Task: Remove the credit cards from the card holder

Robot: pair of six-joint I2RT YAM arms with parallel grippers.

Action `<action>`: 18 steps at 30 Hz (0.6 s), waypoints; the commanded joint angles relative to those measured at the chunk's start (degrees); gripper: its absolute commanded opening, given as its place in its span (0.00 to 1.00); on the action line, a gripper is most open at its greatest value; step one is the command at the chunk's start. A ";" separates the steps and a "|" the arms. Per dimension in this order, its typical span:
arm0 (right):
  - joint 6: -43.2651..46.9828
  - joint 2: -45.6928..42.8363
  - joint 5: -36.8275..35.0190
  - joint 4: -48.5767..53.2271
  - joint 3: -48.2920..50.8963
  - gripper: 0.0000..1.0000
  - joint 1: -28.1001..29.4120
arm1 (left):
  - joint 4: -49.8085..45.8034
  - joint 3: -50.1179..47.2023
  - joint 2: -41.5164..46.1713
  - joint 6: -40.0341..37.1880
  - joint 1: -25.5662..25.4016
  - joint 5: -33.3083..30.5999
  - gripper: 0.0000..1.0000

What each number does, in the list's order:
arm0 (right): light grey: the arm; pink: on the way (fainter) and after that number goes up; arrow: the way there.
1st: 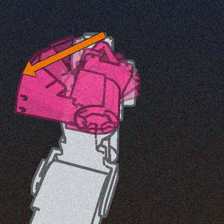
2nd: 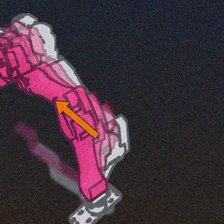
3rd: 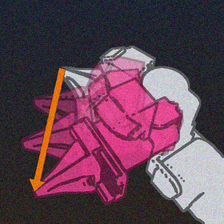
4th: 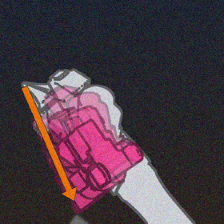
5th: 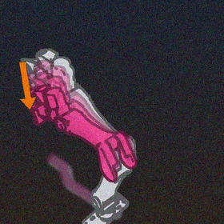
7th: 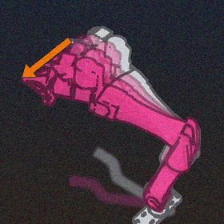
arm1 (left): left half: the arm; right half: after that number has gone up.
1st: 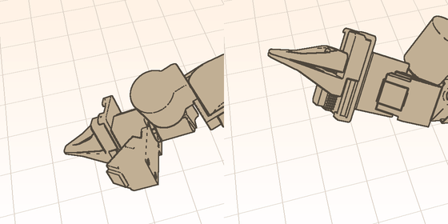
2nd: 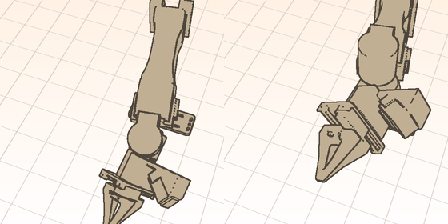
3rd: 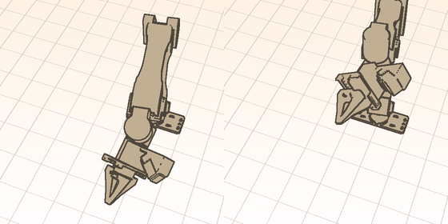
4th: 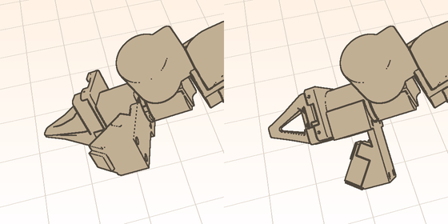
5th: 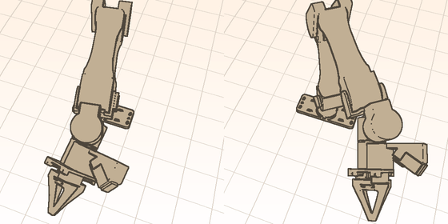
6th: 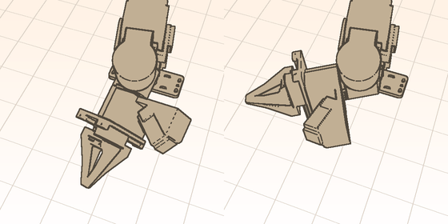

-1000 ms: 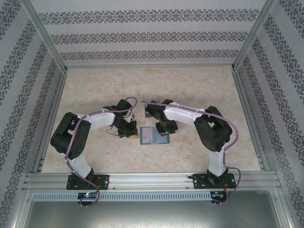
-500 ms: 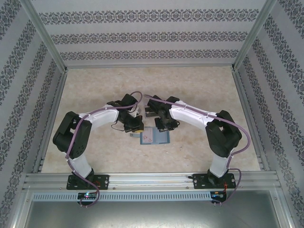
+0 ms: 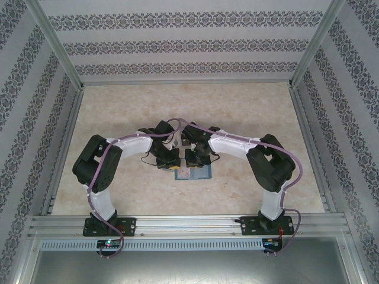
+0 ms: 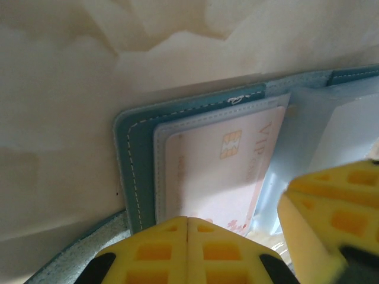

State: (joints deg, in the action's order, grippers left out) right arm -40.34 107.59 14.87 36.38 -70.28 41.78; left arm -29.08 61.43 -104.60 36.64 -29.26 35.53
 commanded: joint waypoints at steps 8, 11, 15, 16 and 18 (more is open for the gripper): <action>1.05 1.42 -6.25 2.23 3.64 0.24 -1.61 | 0.16 -0.11 -1.34 -0.18 -0.50 -1.91 0.00; 0.87 1.49 -5.45 1.51 4.03 0.27 -1.64 | 0.16 -0.20 -1.40 -0.25 -0.46 -1.95 0.00; 0.03 -0.85 -4.58 0.16 4.41 0.27 -1.60 | 0.16 -0.29 -1.47 -0.16 -0.50 -2.04 0.00; -0.09 -1.45 -4.27 -0.24 4.50 0.27 -1.66 | 0.16 -0.32 -1.46 -0.17 -0.47 -2.01 0.00; -0.52 -2.37 -3.20 -1.70 4.80 0.28 -1.67 | 0.16 -0.63 -1.38 -0.20 -0.46 -2.02 0.00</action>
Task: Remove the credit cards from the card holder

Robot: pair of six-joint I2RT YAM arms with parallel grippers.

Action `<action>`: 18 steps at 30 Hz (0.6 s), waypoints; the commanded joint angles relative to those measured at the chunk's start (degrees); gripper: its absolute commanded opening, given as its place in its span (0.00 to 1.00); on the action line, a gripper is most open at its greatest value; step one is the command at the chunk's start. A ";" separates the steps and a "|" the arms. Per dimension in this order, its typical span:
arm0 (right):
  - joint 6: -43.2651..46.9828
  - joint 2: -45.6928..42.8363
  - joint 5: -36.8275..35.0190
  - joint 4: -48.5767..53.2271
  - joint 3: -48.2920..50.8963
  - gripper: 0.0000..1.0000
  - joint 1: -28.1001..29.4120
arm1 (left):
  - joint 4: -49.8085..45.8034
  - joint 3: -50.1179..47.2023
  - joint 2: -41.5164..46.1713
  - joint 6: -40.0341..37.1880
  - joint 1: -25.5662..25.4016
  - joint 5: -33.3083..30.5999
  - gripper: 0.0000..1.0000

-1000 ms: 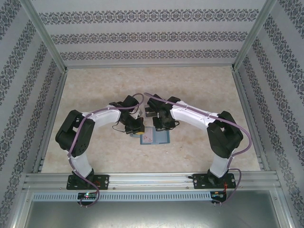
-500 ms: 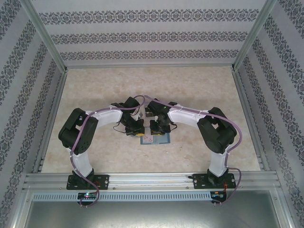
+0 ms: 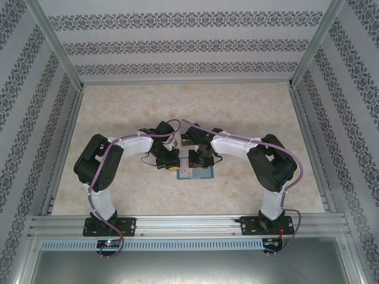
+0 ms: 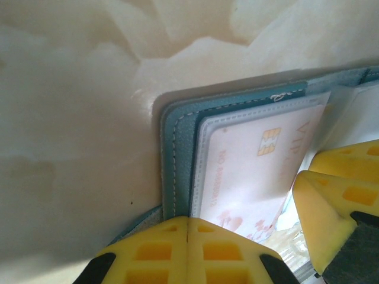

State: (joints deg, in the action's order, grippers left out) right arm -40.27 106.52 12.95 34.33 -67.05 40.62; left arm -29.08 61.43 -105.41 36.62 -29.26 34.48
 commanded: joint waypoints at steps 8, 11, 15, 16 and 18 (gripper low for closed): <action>-1.98 1.76 5.53 -5.67 2.07 0.27 -0.02 | -0.22 -2.63 3.20 0.47 -0.50 -1.72 0.00; -1.92 3.28 6.76 -6.03 1.45 0.25 0.53 | -0.65 -3.32 5.20 0.88 -0.50 -2.33 0.00; -1.98 4.00 7.59 -6.08 0.59 0.24 1.50 | -1.74 -3.51 7.14 0.91 -0.39 -3.21 0.00; -2.08 3.89 7.57 -5.95 0.43 0.24 1.68 | -1.94 -3.28 7.38 0.88 -0.37 -3.46 0.00; -2.27 3.27 7.53 -5.61 0.31 0.24 1.92 | -2.08 -2.99 7.41 1.07 -0.40 -3.51 0.00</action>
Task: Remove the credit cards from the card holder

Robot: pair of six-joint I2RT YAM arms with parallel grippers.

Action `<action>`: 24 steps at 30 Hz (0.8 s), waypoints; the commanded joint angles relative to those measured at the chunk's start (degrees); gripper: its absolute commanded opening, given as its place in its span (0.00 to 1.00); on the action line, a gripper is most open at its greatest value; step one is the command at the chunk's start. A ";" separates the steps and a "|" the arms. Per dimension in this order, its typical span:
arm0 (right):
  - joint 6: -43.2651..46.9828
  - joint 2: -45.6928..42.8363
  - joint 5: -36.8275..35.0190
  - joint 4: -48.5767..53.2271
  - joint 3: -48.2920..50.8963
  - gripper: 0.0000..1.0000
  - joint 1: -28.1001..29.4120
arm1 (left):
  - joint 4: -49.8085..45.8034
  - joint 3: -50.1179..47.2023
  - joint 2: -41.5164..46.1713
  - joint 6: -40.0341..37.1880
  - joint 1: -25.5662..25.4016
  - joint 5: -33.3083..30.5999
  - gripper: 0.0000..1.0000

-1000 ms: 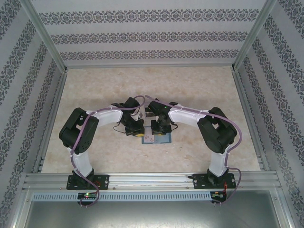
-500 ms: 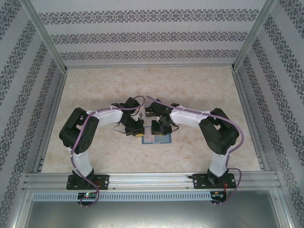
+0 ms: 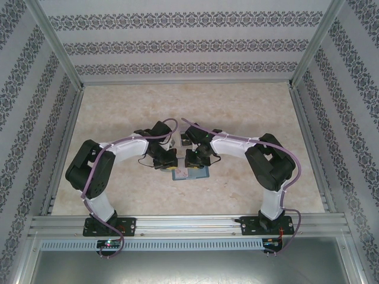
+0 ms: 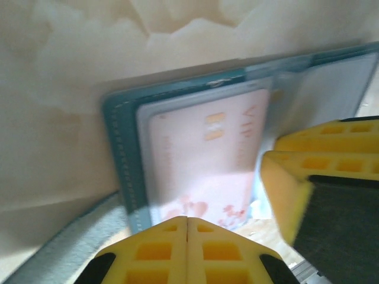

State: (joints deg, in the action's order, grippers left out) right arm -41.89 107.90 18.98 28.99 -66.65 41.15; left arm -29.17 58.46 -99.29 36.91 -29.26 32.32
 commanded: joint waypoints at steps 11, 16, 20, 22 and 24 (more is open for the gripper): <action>2.45 -2.88 -6.23 9.59 -3.78 0.24 0.52 | -0.94 1.48 -3.49 0.11 -0.51 -0.41 0.00; 0.41 -3.51 -1.17 4.60 -3.27 0.24 0.44 | 0.25 0.44 -4.34 0.53 -0.43 -0.27 0.00; -1.06 -1.75 2.22 1.09 -3.20 0.24 0.50 | 0.30 0.08 -4.51 0.44 -0.44 -0.37 0.00; -1.42 -0.92 3.02 0.14 -3.22 0.24 0.48 | 0.34 -0.04 -4.43 0.46 -0.43 -0.35 0.00; -1.61 -0.46 3.34 -0.41 -3.39 0.24 0.52 | 0.19 -0.02 -4.41 0.44 -0.45 -0.49 0.00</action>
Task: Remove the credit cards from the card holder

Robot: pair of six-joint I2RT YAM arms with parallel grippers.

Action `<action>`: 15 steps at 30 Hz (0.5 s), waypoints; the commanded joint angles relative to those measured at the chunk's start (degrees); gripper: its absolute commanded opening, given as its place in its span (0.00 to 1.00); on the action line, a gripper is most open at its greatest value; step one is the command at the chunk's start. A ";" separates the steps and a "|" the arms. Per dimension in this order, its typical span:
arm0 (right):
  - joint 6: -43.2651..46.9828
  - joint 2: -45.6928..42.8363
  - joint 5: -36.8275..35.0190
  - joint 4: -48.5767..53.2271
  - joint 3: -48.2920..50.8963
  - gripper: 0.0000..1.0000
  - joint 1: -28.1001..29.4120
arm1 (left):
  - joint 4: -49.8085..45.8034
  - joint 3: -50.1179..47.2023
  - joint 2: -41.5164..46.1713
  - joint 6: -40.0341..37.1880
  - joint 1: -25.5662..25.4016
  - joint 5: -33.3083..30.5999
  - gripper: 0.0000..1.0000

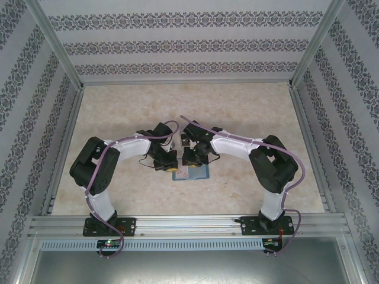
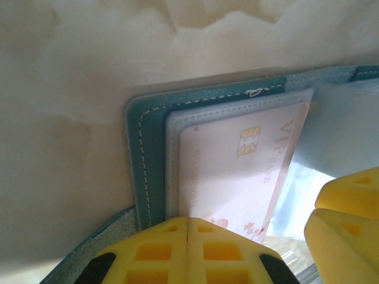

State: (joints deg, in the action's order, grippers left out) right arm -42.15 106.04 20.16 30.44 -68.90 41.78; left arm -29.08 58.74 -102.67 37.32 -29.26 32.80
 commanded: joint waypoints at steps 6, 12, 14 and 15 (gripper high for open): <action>-1.22 2.98 2.25 -2.39 -1.24 0.24 -0.13 | -0.21 -0.13 -0.77 -0.12 -0.46 -0.97 0.00; -0.75 4.35 1.21 -1.73 -0.88 0.25 -0.16 | -0.53 -0.17 -0.54 -0.17 -0.46 -1.06 0.00; -0.36 4.31 0.02 -0.64 -0.88 0.25 -0.21 | -0.92 -0.05 -0.42 -0.30 -0.43 -1.22 0.00; -0.06 4.12 -0.95 0.08 -0.97 0.25 -0.16 | -1.14 0.05 -0.34 -0.38 -0.42 -1.44 0.00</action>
State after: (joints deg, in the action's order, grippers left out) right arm -42.26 109.34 21.47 28.42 -68.97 41.78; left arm -29.10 58.74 -102.67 37.32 -29.26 32.77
